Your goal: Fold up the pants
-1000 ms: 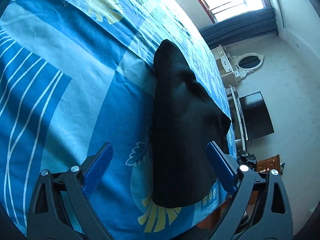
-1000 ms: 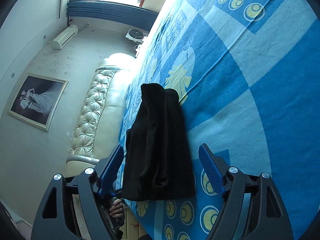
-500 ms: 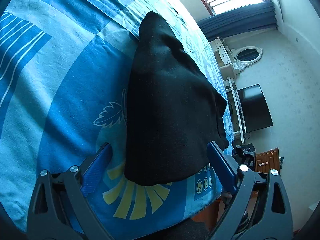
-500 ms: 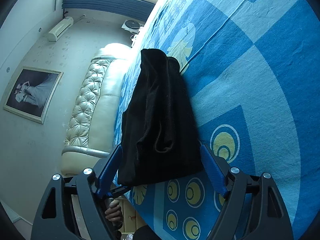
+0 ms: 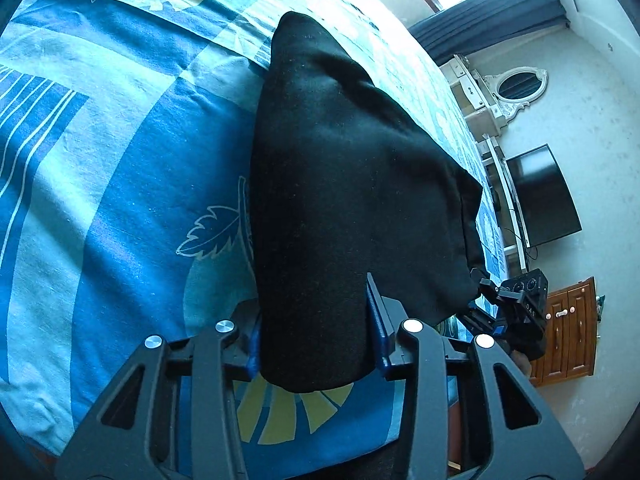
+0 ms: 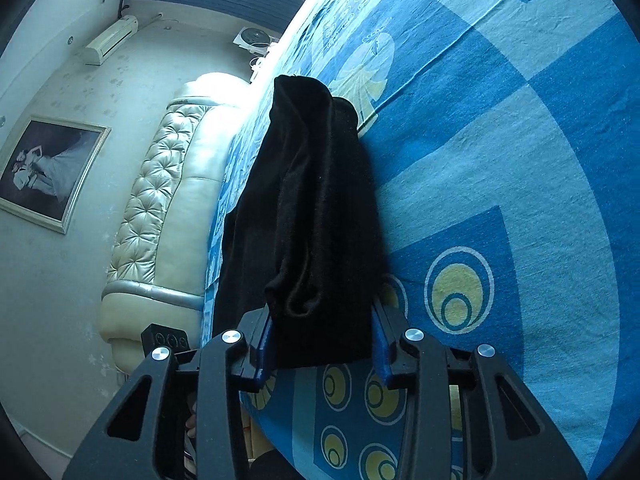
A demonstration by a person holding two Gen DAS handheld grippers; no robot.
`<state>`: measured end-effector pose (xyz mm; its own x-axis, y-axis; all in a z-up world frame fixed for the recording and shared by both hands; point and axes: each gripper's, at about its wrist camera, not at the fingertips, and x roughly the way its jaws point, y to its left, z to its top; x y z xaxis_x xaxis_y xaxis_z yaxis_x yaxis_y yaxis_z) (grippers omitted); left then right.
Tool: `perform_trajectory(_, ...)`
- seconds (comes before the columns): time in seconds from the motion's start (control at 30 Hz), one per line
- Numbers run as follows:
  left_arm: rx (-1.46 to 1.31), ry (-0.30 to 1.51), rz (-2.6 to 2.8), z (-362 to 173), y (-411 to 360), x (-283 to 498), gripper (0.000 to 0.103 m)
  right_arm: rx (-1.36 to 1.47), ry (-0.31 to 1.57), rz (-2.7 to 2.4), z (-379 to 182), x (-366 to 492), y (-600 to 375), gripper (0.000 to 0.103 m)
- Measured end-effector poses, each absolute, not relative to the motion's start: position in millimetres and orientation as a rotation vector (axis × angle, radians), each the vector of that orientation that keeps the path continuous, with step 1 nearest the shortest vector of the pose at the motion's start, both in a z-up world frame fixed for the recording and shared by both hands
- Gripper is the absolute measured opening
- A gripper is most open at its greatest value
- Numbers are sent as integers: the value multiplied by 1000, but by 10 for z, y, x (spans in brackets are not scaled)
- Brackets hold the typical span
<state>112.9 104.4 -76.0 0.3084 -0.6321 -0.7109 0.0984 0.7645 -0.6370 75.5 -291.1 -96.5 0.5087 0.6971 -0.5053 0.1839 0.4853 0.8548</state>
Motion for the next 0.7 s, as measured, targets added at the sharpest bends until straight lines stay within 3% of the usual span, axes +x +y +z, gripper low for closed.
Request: perform_trajectory(0.7,-376,1142,-459,-550,964,825,38,1057,1056,395,-937,252,-2880,38)
